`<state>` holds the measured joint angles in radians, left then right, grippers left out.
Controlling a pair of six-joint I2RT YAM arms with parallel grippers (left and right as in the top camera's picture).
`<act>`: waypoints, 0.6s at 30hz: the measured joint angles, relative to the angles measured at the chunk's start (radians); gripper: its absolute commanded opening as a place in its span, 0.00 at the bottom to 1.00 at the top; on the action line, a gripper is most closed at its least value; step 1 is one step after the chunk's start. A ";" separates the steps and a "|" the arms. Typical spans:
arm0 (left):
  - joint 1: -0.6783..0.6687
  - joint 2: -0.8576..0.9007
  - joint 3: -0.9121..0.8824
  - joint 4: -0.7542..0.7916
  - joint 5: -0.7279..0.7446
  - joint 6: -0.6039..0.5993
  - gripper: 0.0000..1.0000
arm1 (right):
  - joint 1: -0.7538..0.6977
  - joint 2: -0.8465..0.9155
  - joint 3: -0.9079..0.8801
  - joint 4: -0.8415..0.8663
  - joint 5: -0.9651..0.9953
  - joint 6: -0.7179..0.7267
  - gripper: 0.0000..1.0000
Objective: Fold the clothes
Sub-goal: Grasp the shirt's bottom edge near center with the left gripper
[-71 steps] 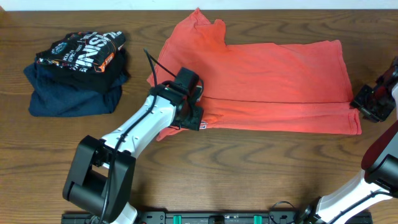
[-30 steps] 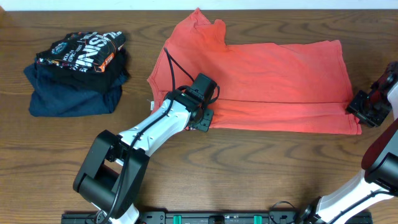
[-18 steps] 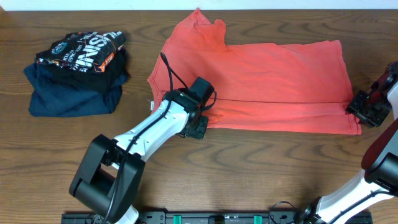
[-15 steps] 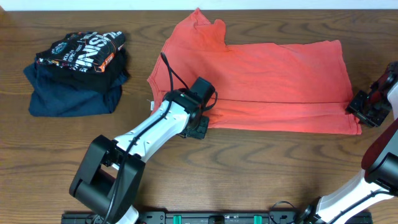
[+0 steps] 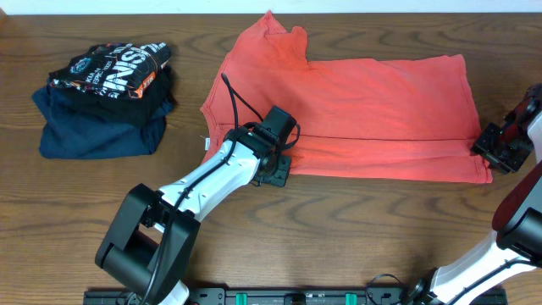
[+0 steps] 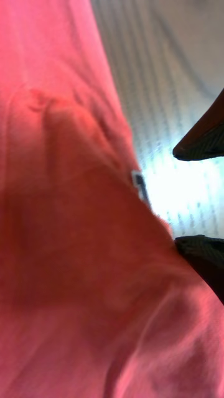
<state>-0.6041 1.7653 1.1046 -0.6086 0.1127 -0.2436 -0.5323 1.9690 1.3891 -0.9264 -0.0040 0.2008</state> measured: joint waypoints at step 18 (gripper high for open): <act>0.017 0.021 -0.001 0.113 -0.149 -0.004 0.42 | 0.000 0.000 0.000 0.000 0.000 0.000 0.46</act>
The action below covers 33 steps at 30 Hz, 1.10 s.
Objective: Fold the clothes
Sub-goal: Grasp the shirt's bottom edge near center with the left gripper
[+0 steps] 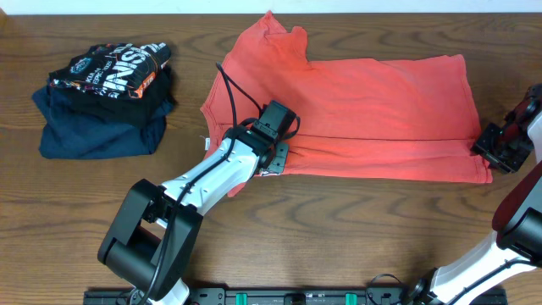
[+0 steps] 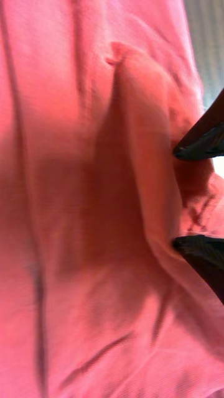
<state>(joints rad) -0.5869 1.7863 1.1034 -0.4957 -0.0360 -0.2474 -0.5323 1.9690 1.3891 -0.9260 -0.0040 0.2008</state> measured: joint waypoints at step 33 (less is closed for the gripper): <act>-0.042 0.026 0.000 -0.098 0.080 -0.074 0.38 | 0.000 0.000 0.000 0.002 0.000 0.000 0.46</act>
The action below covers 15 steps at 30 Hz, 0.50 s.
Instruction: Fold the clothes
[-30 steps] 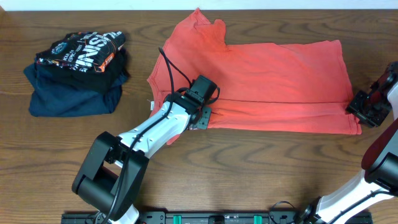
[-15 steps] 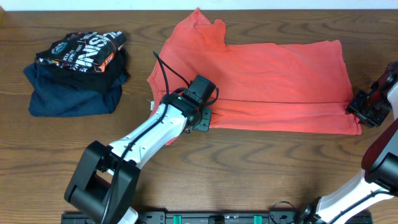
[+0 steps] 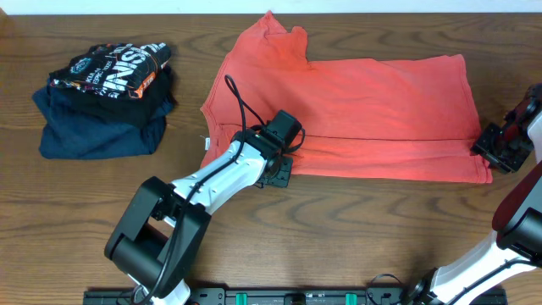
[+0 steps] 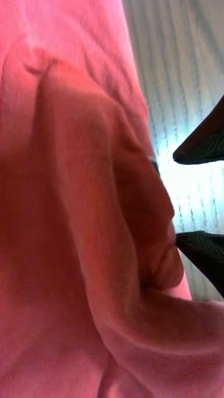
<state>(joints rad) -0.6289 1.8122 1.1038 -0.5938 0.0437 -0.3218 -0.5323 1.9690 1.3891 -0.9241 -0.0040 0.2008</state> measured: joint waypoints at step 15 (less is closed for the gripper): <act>0.000 0.000 0.000 0.091 -0.059 0.001 0.38 | 0.000 0.000 0.000 -0.002 0.000 0.000 0.46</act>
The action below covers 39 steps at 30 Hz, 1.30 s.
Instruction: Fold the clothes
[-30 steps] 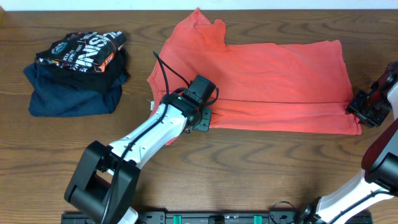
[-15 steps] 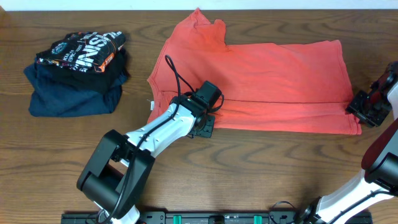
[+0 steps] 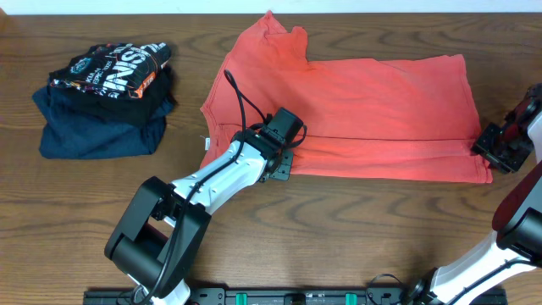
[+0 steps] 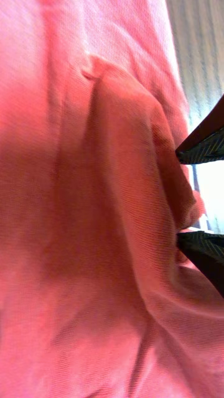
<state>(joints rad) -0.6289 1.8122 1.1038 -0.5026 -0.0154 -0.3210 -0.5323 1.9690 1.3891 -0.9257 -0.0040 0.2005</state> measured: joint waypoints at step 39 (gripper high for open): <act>0.000 -0.245 0.006 -0.059 -0.018 0.042 0.06 | 0.000 0.000 0.000 0.000 0.000 0.000 0.46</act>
<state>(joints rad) -0.6289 1.5669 1.1095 -0.5613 -0.0330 -0.2794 -0.5323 1.9690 1.3891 -0.9257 -0.0040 0.2005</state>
